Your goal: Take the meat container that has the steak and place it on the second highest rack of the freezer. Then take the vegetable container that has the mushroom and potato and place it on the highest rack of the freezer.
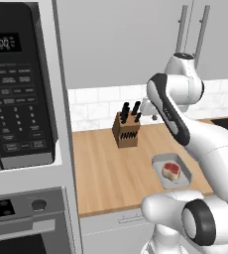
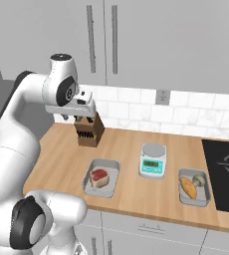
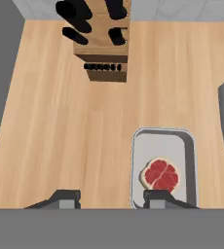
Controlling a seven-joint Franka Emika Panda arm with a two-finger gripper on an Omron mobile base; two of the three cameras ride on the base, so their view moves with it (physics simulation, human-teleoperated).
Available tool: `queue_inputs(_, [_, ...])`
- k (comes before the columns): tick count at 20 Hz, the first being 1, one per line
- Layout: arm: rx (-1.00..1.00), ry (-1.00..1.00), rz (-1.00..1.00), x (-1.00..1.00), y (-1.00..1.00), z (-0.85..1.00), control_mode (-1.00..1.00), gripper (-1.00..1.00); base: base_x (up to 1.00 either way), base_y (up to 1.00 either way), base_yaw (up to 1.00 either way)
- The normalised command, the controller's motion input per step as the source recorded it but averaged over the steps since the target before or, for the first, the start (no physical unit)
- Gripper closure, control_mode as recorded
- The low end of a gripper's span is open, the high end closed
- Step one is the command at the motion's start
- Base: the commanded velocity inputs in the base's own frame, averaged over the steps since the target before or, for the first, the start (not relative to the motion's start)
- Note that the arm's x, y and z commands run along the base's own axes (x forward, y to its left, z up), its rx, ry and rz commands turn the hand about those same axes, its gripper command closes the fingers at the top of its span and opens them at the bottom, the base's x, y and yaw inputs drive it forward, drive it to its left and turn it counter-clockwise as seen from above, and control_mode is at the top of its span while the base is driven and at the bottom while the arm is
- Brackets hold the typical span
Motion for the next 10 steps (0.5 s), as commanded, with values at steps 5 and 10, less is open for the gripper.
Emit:
queue_inputs(5, [0.06, 0.01, -0.18, -0.26, 0.0, -0.23, -1.0, -1.0, 0.0, 0.0, 0.0])
queue_inputs(10, [0.12, 0.08, -0.48, -0.76, -0.1, -0.55, -1.0, -1.0, 0.0, 0.0, 0.0])
